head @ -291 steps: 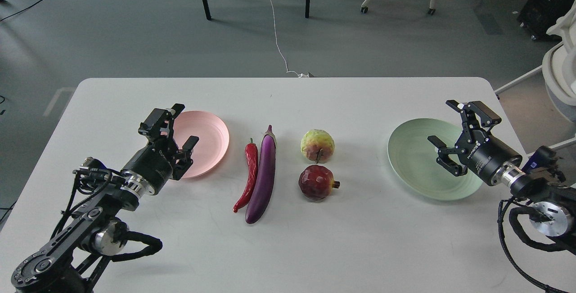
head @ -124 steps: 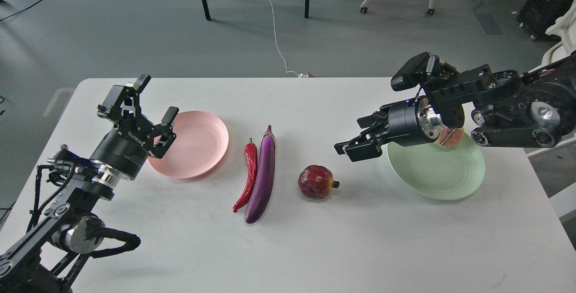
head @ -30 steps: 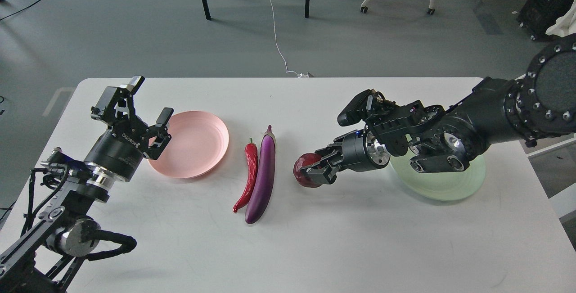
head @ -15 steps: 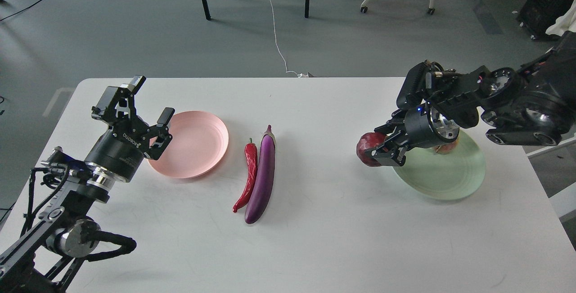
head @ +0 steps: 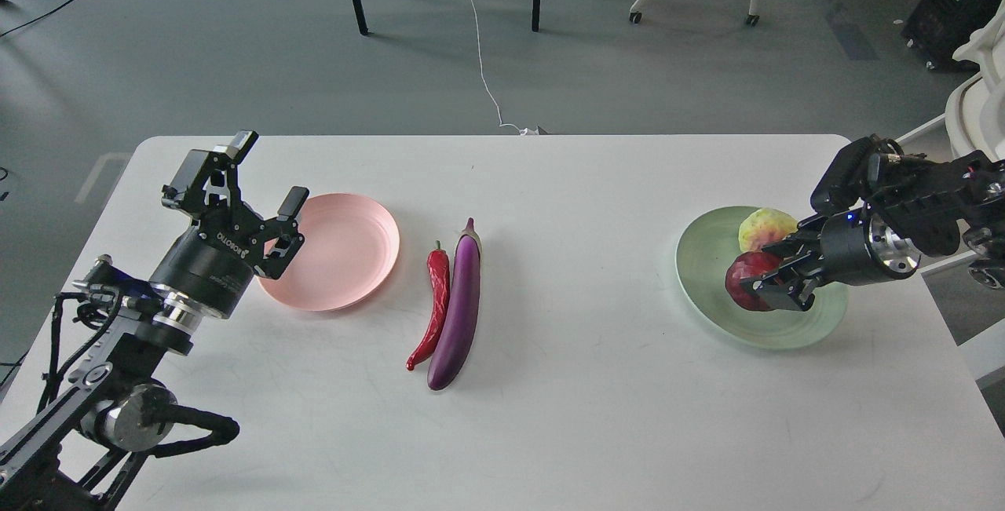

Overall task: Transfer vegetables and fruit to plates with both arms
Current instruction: 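Carry the pomegranate onto the pale green plate and release it, then withdraw the right gripper from the plate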

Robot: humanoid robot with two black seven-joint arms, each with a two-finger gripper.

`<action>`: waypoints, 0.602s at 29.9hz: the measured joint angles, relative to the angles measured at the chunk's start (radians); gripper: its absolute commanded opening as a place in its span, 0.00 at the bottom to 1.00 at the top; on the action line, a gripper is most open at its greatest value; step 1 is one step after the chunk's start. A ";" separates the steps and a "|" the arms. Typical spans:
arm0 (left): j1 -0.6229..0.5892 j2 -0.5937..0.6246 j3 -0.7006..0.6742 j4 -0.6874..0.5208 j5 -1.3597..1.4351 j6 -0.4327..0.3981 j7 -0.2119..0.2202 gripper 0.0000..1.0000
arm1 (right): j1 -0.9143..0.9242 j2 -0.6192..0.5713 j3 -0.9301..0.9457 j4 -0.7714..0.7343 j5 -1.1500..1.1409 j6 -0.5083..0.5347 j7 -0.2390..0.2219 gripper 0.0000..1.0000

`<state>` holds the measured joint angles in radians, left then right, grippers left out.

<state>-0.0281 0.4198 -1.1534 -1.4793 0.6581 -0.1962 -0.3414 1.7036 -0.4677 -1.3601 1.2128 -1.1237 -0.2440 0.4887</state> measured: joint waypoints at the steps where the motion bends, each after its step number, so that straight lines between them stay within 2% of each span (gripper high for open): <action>1: 0.002 0.000 0.000 -0.001 0.000 0.000 0.000 0.99 | -0.016 -0.001 0.006 -0.017 0.001 -0.001 0.000 0.83; 4: 0.006 0.004 0.000 -0.006 0.005 0.000 0.000 0.99 | -0.049 -0.008 0.025 -0.047 0.004 -0.005 0.000 0.92; 10: 0.007 0.027 0.000 -0.013 0.009 0.000 0.000 0.99 | -0.060 -0.060 0.097 -0.041 0.010 -0.011 0.000 0.97; 15: 0.007 0.056 0.000 -0.017 0.020 0.000 0.002 0.99 | -0.063 -0.172 0.287 -0.011 0.031 -0.005 0.000 0.97; 18: 0.006 0.077 0.002 -0.039 0.022 0.000 0.002 0.99 | -0.111 -0.262 0.448 0.039 0.127 0.000 0.000 0.97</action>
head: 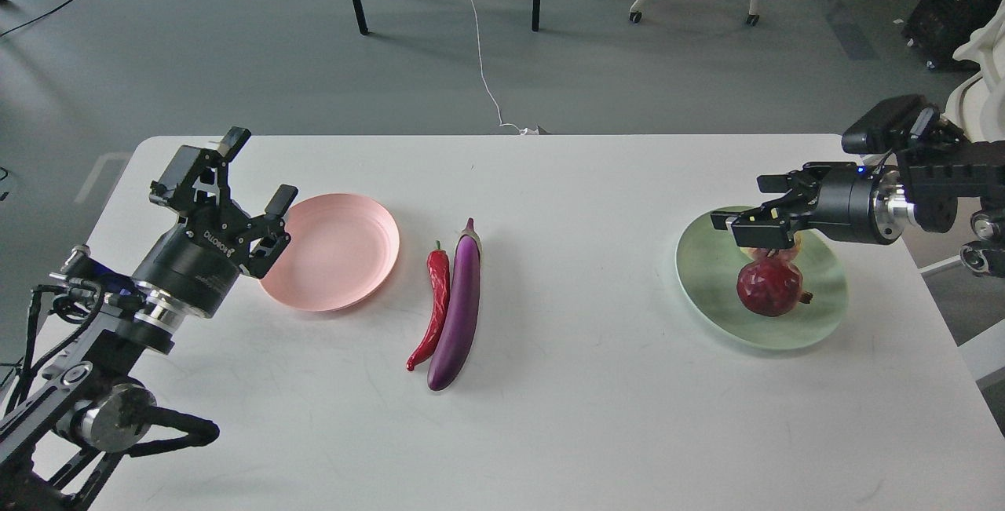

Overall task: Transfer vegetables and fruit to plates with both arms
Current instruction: 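Withdraw the right gripper from the plate, then reach the left gripper over the purple eggplant and close on it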

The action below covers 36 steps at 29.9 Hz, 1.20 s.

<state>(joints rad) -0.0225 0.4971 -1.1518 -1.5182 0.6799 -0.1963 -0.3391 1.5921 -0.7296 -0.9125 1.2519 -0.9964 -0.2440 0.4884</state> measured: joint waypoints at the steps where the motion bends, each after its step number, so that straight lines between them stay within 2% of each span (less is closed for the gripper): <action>1: 0.000 0.005 0.002 -0.007 0.001 0.000 0.000 0.99 | -0.035 -0.028 0.057 0.022 0.053 0.004 0.000 0.97; 4: 0.000 0.017 0.009 -0.027 0.015 0.000 0.000 0.99 | -0.170 -0.079 0.253 0.060 0.229 0.040 0.000 0.97; 12: -0.008 0.013 0.034 -0.048 0.191 -0.031 0.002 0.99 | -0.538 -0.111 0.770 0.031 0.721 0.261 0.000 0.97; 17: -0.045 0.009 0.071 -0.052 0.393 -0.039 0.018 0.99 | -0.661 -0.100 0.937 -0.144 0.965 0.525 0.000 0.98; 21: -0.149 0.008 0.164 -0.041 0.569 -0.036 0.061 0.99 | -0.717 -0.073 0.980 -0.275 1.084 0.699 0.000 0.98; 25: -0.311 0.010 0.299 -0.005 0.758 -0.035 0.108 0.99 | -0.747 -0.067 0.984 -0.348 1.112 0.730 0.000 0.98; 29: -0.501 0.012 0.468 0.071 0.916 -0.040 0.135 0.99 | -0.759 -0.065 0.985 -0.361 1.114 0.733 0.000 0.98; 31: -0.593 0.012 0.566 0.101 0.956 -0.058 0.169 0.99 | -0.759 -0.065 0.990 -0.363 1.115 0.733 0.000 0.98; 36: -0.711 0.009 0.693 0.117 0.978 -0.213 0.249 0.99 | -0.762 -0.071 0.999 -0.366 1.116 0.733 0.000 0.98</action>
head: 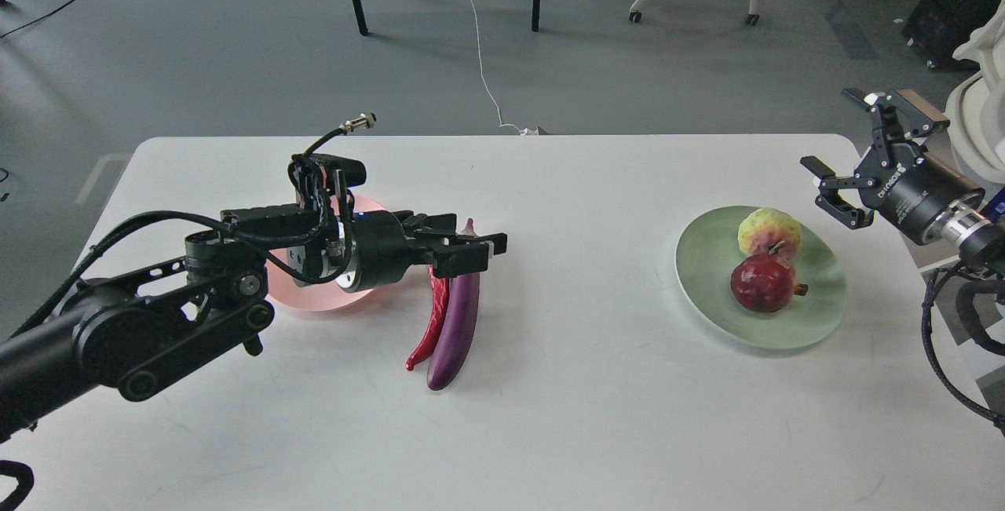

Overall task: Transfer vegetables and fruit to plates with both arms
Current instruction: 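Reach the left gripper over the purple eggplant and close on it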

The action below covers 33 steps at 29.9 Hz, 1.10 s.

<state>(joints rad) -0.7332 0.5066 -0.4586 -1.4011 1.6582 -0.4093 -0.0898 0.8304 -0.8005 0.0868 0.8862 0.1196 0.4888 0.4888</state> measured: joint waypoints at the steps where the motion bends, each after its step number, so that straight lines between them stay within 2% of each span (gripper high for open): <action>1: -0.007 -0.001 0.007 0.000 0.003 -0.033 0.021 0.99 | -0.001 -0.001 0.000 -0.001 0.000 0.000 0.000 0.98; 4: -0.018 -0.004 0.014 -0.005 0.006 -0.073 0.098 0.99 | -0.006 -0.002 0.001 -0.004 0.000 0.000 0.000 0.98; 10: -0.022 -0.077 0.015 -0.007 0.001 -0.079 0.244 0.99 | -0.011 0.000 0.001 -0.006 0.000 0.000 0.000 0.98; 16: -0.015 -0.123 0.017 0.004 -0.003 -0.079 0.325 0.99 | -0.014 -0.002 0.002 -0.006 0.000 0.000 0.000 0.98; 20: -0.012 -0.147 0.029 0.013 -0.002 -0.079 0.349 0.99 | -0.018 -0.005 0.002 -0.006 0.000 0.000 0.000 0.98; 33: -0.012 -0.150 0.096 0.051 0.008 -0.079 0.359 0.98 | -0.020 -0.005 0.019 -0.002 0.000 0.000 0.000 0.98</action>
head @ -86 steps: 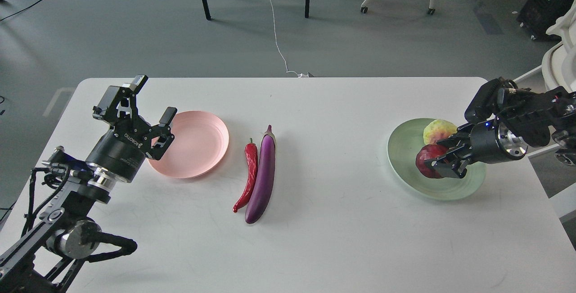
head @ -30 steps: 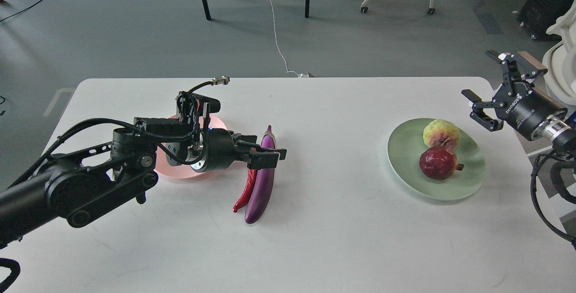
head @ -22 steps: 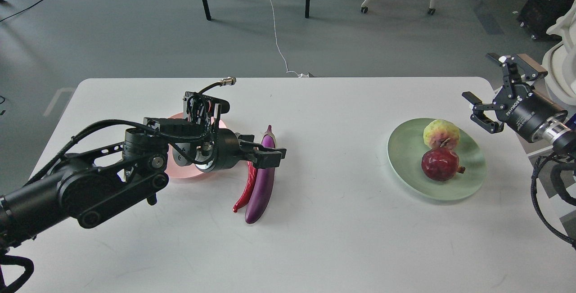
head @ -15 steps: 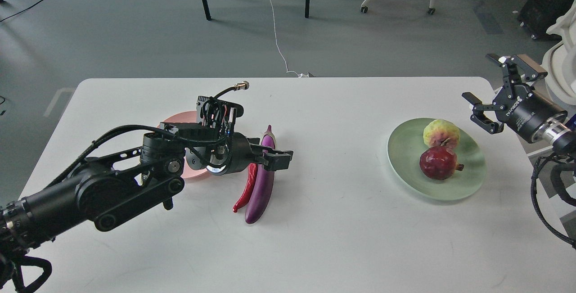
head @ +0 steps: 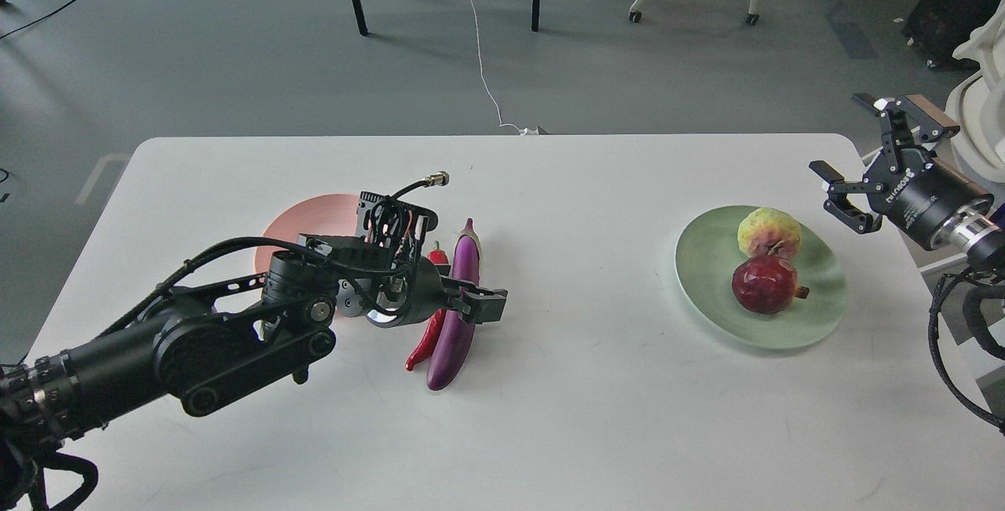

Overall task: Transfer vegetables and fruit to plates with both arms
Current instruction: 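Reach the left gripper over the purple eggplant and close on it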

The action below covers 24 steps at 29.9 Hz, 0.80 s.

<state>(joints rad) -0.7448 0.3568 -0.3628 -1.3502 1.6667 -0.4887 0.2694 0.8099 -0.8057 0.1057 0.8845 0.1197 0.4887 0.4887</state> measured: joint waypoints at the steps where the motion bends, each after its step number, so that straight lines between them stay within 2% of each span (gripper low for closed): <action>1: 0.001 -0.002 0.004 0.006 0.000 0.000 0.000 0.97 | 0.000 0.000 0.004 0.002 0.000 0.000 0.000 0.98; 6: 0.002 -0.003 0.018 0.018 0.001 0.000 0.001 0.95 | 0.001 -0.003 0.015 0.003 0.000 0.000 0.000 0.98; 13: 0.004 -0.011 0.020 0.023 -0.001 0.000 -0.001 0.79 | 0.001 -0.003 0.022 0.002 0.000 0.000 0.000 0.98; 15: 0.005 -0.013 0.020 0.026 -0.001 0.000 0.000 0.68 | 0.000 -0.003 0.022 0.002 0.000 0.000 0.000 0.98; 19: 0.010 -0.015 0.021 0.039 -0.001 0.000 0.001 0.64 | 0.000 -0.003 0.022 0.002 0.000 0.000 0.000 0.98; 21: 0.011 -0.018 0.021 0.046 0.000 0.000 0.002 0.56 | 0.000 -0.003 0.022 0.002 0.000 0.000 0.000 0.98; 23: 0.014 -0.021 0.021 0.049 0.000 0.000 0.003 0.40 | 0.000 -0.005 0.022 0.002 0.000 0.000 0.000 0.98; 24: 0.016 -0.022 0.021 0.049 0.000 0.000 0.005 0.28 | 0.000 -0.006 0.022 0.002 0.000 0.000 0.000 0.98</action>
<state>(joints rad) -0.7291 0.3344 -0.3418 -1.3013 1.6672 -0.4887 0.2745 0.8100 -0.8118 0.1274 0.8866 0.1196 0.4887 0.4885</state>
